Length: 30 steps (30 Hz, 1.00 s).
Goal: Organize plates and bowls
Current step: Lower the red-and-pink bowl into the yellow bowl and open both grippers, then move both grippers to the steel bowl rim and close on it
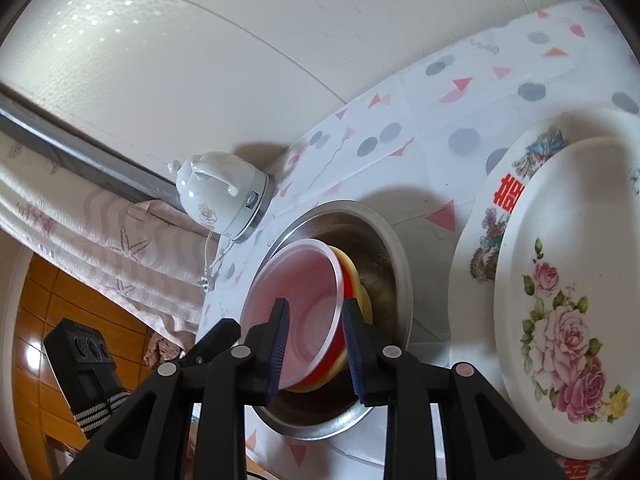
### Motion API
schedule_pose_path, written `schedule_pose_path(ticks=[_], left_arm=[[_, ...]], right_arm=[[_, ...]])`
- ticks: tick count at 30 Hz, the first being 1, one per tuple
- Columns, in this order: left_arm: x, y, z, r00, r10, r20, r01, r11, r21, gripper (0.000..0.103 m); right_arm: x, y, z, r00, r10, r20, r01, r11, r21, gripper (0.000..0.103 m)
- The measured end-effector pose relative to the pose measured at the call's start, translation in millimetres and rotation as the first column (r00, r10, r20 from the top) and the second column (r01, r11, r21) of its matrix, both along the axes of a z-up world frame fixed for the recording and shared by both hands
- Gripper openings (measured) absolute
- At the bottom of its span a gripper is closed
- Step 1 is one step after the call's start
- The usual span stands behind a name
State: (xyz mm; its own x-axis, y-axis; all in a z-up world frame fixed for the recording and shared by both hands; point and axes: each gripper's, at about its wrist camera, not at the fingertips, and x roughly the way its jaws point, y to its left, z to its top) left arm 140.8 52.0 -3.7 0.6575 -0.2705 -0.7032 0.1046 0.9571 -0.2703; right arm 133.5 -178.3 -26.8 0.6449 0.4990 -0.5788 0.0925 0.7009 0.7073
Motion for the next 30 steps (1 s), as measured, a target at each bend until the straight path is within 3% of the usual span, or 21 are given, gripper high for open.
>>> schedule_pose_path(ticks=[4,11,16,21,30], left_arm=[[-2.2,15.3,-3.5,0.997,0.076,0.018,-0.077,0.997,0.032,0.071],[-4.1,36.6,-17.0,0.991,0.133,-0.024,-0.132,0.991,0.027,0.072],[-5.7,34.2,-18.7,0.991,0.132,-0.027,-0.131,0.990,0.042,0.072],[-7.8,33.3,-20.8,0.992,0.128,-0.019,-0.127,0.990,0.062,0.081],[-11.3,32.6,-27.0,0.994,0.096,-0.052,-0.095,0.995,0.011,0.081]], right_arm=[[0.0,11.0,5.3,0.999,0.033,-0.018,-0.034,0.996,-0.077,0.033],[2.1,35.5,7.3,0.993,0.106,-0.045,-0.112,0.977,-0.182,0.036],[11.8,36.0,8.1,0.997,0.068,-0.020,-0.071,0.968,-0.243,0.036],[0.1,29.5,20.5,0.997,0.058,0.050,-0.046,0.976,-0.214,0.036],[-11.4,4.6,27.7,0.997,-0.015,0.073,0.034,0.965,-0.261,0.036]])
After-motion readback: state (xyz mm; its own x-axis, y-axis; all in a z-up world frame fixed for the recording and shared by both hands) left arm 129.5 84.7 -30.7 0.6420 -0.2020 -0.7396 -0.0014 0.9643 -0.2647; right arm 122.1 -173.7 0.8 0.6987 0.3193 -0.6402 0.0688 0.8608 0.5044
